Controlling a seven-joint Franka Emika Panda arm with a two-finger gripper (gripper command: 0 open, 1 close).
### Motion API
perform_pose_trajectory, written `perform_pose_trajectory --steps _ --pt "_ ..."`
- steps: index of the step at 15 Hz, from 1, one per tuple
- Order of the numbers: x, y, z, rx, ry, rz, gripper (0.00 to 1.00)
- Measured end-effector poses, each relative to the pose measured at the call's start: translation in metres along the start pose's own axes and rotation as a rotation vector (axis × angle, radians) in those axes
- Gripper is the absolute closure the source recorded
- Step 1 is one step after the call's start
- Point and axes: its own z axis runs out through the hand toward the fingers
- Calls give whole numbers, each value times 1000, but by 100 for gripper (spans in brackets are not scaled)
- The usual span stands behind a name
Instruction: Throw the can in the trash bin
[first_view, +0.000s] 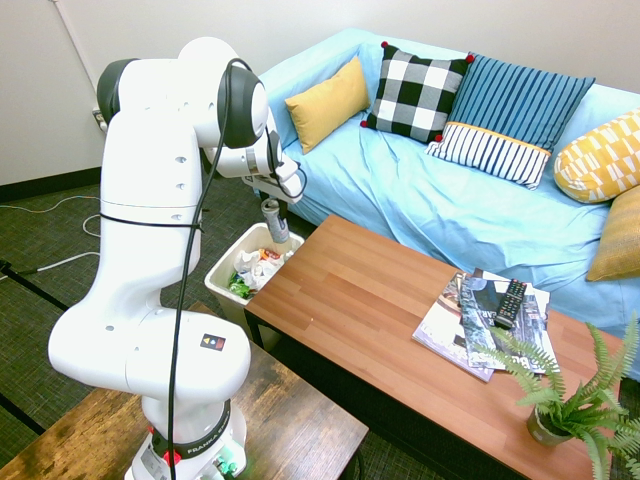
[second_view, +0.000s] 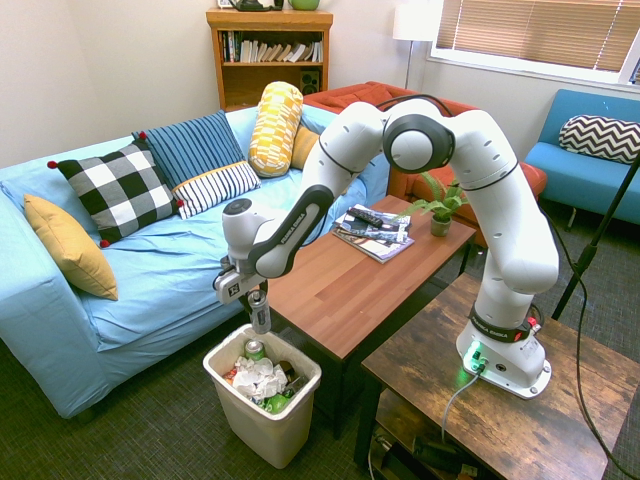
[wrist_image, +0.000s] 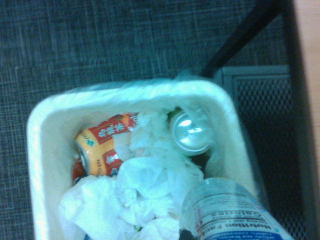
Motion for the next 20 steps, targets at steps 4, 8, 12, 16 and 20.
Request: perform_pose_trajectory --steps 4,8,12,16,20 --pt "-31 -10 33 -23 13 -39 100" --pt "-35 -15 70 -34 65 -74 100" --pt "-51 -25 102 -49 88 -90 0" --pt "-45 -28 104 -48 111 -86 0" --pt "-33 -35 93 -27 128 -74 0"
